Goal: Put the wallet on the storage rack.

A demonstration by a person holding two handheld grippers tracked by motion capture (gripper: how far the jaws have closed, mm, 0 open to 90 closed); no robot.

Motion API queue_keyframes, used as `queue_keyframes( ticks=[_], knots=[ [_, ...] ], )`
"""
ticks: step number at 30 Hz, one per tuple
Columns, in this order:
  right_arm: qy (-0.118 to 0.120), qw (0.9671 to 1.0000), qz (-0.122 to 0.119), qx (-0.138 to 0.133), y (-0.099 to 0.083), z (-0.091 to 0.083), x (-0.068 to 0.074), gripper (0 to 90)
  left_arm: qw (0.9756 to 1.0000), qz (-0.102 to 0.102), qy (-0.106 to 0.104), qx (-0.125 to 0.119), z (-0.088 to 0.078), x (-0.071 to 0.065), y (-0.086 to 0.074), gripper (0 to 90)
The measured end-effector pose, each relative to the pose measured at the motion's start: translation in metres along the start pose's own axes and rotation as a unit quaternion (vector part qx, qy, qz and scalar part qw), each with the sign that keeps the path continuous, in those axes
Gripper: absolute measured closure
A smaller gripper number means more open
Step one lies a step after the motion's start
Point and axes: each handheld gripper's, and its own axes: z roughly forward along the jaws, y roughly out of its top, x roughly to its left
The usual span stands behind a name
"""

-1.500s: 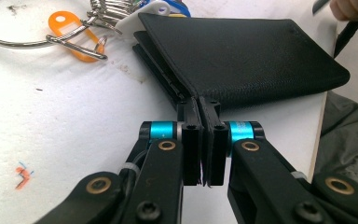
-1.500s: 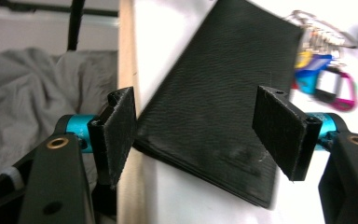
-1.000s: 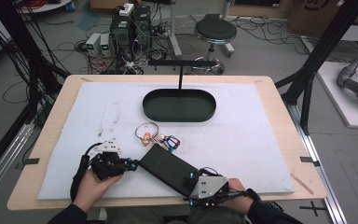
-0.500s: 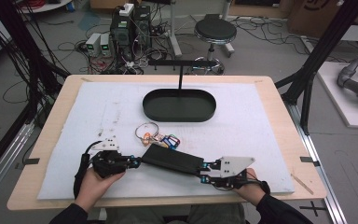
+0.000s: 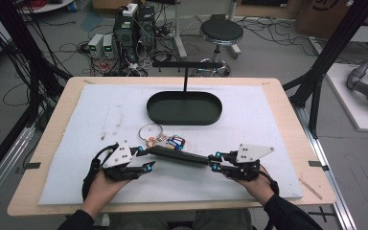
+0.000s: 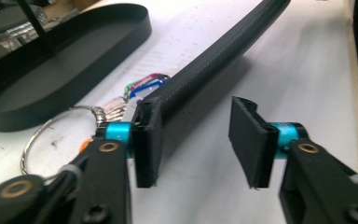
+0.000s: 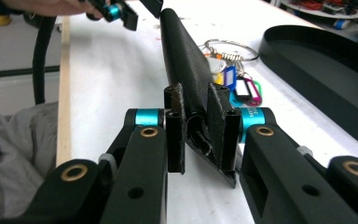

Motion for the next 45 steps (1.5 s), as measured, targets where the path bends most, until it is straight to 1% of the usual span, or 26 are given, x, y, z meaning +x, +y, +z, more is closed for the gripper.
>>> queue_keyframes(
  ticks=[2, 4, 5, 7, 8, 10, 11, 13, 15, 16, 17, 18, 19, 20, 22, 23, 24, 27, 28, 29, 33, 37, 38, 40, 43, 45],
  knots=[
    [-0.005, 1.0000, 0.005, -0.004, 0.001, -0.001, -0.003, 78.7, 0.9997, -0.011, 0.020, 0.004, 0.001, 0.003, 0.000, 45.6],
    [-0.005, 0.9999, 0.014, -0.006, 0.001, -0.002, -0.006, 78.7, 0.9995, -0.022, 0.021, 0.000, 0.004, 0.012, -0.003, 44.2],
    [-0.005, 0.9999, 0.014, -0.006, 0.001, -0.002, -0.006, 78.7, 0.9995, -0.022, 0.021, 0.000, 0.004, 0.012, -0.003, 41.7],
    [-0.008, 0.9997, 0.020, -0.008, 0.001, -0.002, -0.009, 78.7, 0.9994, -0.032, 0.013, 0.009, 0.010, 0.019, -0.004, 40.7],
    [-0.009, 0.9997, 0.023, -0.008, 0.002, -0.002, -0.010, 78.7, 0.9997, -0.022, 0.000, 0.007, 0.018, 0.022, -0.003, 40.6],
    [-0.009, 0.9996, 0.025, -0.008, 0.002, -0.002, -0.010, 78.6, 0.9998, -0.016, -0.004, 0.008, 0.023, 0.022, -0.002, 40.7],
    [-0.008, 0.9996, 0.026, -0.008, 0.002, -0.002, -0.011, 78.6, 0.9998, -0.009, -0.013, 0.015, 0.031, 0.023, 0.001, 41.8],
    [-0.009, 0.9996, 0.027, -0.009, 0.002, -0.002, -0.012, 78.2, 0.9997, -0.002, -0.019, 0.014, 0.034, 0.023, 0.002, 47.9],
    [-0.010, 0.9996, 0.026, -0.009, 0.002, -0.002, -0.012, 77.8, 0.9997, 0.017, -0.013, 0.012, 0.038, 0.022, 0.002, 50.9],
    [-0.012, 0.9995, 0.027, -0.009, 0.002, -0.003, -0.013, 77.1, 0.9996, 0.024, -0.011, 0.012, 0.038, 0.022, 0.003, 55.3],
    [-0.018, 0.9993, 0.030, -0.011, 0.001, -0.005, -0.015, 75.6, 0.9995, 0.019, -0.024, 0.010, 0.037, 0.024, 0.003, 62.8],
    [-0.018, 0.9993, 0.030, -0.011, 0.001, -0.005, -0.015, 75.6, 0.9995, 0.019, -0.024, 0.010, 0.037, 0.024, 0.003, 65.7],
    [-0.032, 0.9989, 0.031, -0.012, 0.000, -0.008, -0.018, 71.2, 0.9994, 0.019, -0.028, 0.008, 0.037, 0.023, 0.003, 67.8],
    [-0.032, 0.9989, 0.031, -0.012, 0.000, -0.008, -0.018, 71.2, 0.9992, 0.024, -0.030, 0.009, 0.037, 0.022, 0.004, 67.8],
    [-0.037, 0.9984, 0.038, -0.018, -0.001, -0.010, -0.022, 63.7, 0.9989, 0.022, -0.042, 0.006, 0.037, 0.021, 0.005, 71.5],
    [-0.037, 0.9983, 0.040, -0.020, -0.001, -0.011, -0.023, 60.9, 0.9986, 0.015, -0.050, -0.002, 0.037, 0.020, 0.006, 73.0],
    [-0.039, 0.9983, 0.037, -0.022, -0.001, -0.013, -0.025, 52.9, 0.9981, 0.007, -0.061, -0.011, 0.037, 0.021, 0.007, 74.7],
    [-0.045, 0.9981, 0.036, -0.020, -0.001, -0.013, -0.026, 48.4, 0.9976, 0.006, -0.068, -0.014, 0.036, 0.020, 0.007, 75.0],
    [-0.048, 0.9980, 0.036, -0.017, -0.001, -0.013, -0.026, 45.3, 0.9974, 0.005, -0.071, -0.014, 0.036, 0.020, 0.007, 75.1],
    [-0.057, 0.9976, 0.037, -0.013, -0.002, -0.011, -0.027, 38.8, 0.9970, 0.005, -0.075, -0.016, 0.036, 0.020, 0.007, 75.4],
    [-0.055, 0.9974, 0.045, -0.007, -0.003, -0.010, -0.031, 33.5, 0.9951, 0.002, -0.093, -0.034, 0.033, 0.020, 0.009, 75.7],
    [-0.041, 0.9979, 0.051, -0.005, -0.005, -0.010, -0.034, 31.2, 0.9928, -0.004, -0.107, -0.054, 0.032, 0.019, 0.010, 75.7],
    [-0.030, 0.9983, 0.050, -0.002, -0.005, -0.008, -0.035, 31.2, 0.9920, -0.010, -0.110, -0.061, 0.032, 0.019, 0.011, 75.7],
    [-0.026, 0.9984, 0.051, -0.001, -0.005, -0.007, -0.035, 31.2, 0.9897, -0.019, -0.120, -0.076, 0.030, 0.019, 0.012, 75.7],
    [-0.019, 0.9986, 0.049, 0.002, -0.005, -0.005, -0.034, 31.2, 0.9865, -0.018, -0.135, -0.091, 0.028, 0.019, 0.016, 75.7],
    [-0.012, 0.9987, 0.050, 0.000, -0.004, -0.004, -0.033, 32.3, 0.9853, -0.018, -0.142, -0.093, 0.028, 0.018, 0.020, 75.7]
  ],
)
